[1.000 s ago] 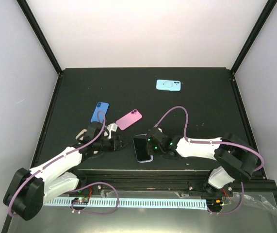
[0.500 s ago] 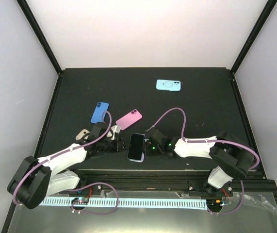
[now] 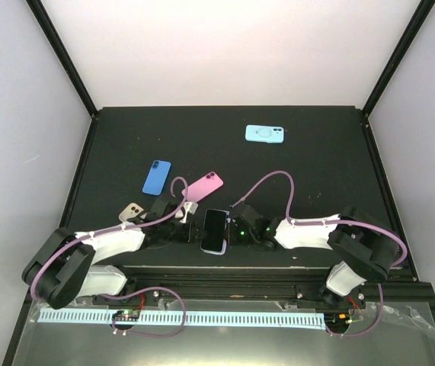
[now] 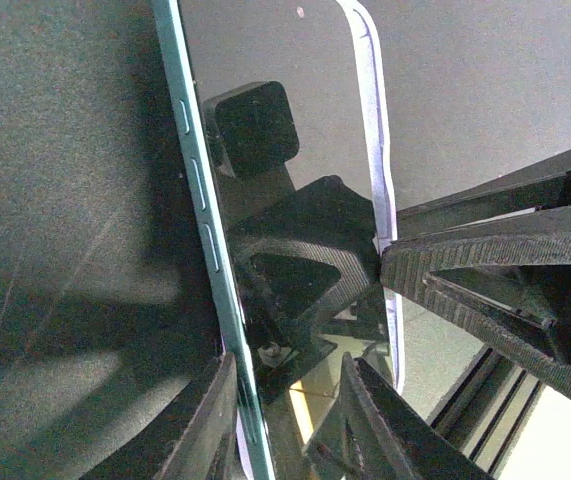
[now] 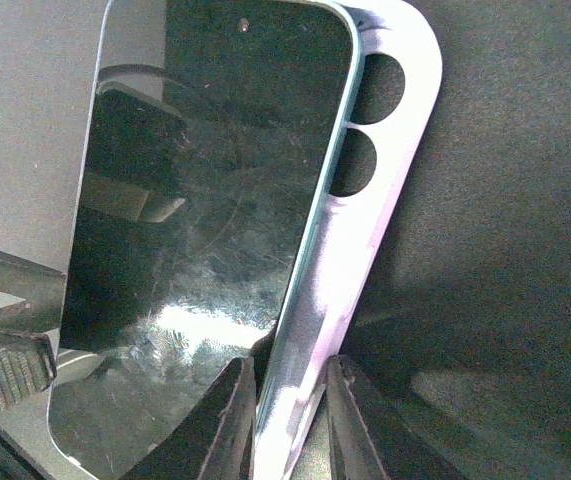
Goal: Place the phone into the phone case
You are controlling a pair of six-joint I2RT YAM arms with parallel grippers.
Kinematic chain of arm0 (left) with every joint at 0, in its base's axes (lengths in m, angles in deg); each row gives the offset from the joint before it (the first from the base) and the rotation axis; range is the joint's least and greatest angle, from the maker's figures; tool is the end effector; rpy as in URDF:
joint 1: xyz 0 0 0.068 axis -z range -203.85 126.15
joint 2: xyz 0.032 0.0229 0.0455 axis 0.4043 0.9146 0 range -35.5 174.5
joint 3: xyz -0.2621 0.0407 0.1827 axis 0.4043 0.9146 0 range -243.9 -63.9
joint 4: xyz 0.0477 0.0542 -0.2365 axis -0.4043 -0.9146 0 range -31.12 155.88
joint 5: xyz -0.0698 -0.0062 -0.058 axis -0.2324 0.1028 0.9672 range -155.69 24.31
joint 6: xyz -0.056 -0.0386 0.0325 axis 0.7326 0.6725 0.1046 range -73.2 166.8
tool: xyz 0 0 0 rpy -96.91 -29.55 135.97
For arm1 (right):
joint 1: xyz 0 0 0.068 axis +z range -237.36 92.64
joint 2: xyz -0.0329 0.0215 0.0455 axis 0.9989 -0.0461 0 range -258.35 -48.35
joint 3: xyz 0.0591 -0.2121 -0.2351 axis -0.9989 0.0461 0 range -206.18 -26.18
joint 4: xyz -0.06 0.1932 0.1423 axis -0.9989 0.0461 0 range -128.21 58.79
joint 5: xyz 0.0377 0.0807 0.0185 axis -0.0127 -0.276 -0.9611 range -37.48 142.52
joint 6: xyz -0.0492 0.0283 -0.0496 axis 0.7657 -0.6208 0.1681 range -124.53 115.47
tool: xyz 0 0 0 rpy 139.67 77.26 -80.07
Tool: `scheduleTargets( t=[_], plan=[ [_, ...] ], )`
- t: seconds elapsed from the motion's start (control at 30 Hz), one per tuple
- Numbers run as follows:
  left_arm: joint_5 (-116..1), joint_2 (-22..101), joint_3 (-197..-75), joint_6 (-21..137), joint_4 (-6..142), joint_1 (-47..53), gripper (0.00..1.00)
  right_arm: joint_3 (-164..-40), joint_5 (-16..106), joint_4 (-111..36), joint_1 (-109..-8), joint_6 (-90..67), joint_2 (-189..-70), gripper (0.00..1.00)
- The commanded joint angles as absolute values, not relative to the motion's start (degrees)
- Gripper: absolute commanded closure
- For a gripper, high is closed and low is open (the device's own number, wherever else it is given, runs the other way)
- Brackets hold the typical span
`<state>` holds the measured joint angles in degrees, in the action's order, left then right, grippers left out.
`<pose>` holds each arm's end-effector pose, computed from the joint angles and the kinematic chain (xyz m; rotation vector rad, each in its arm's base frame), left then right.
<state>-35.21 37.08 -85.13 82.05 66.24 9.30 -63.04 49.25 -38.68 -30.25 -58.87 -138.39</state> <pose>0.1476 -0.1348 0.1717 0.2070 2.6509 -1.1232 0.1541 0.2449 0.1707 -0.0914 2.7080 0.7990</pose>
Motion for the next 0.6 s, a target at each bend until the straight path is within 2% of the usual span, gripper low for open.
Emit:
scheduleTargets(
  t=[0.0,0.2,0.57],
  plan=[
    [-35.16,37.54,-87.0,78.8,71.48,10.48,0.7,-62.05,50.99,-40.15,-30.49,-59.39,-139.3,0.79],
    [-34.4,40.96,-87.66,77.55,73.97,11.75,0.81,-61.78,50.64,-40.99,-30.56,-59.48,-140.04,0.79],
    [-35.45,42.07,-88.58,77.52,76.08,15.14,0.86,-60.54,49.3,-44.42,-30.62,-58.99,-139.64,0.78]
  ],
)
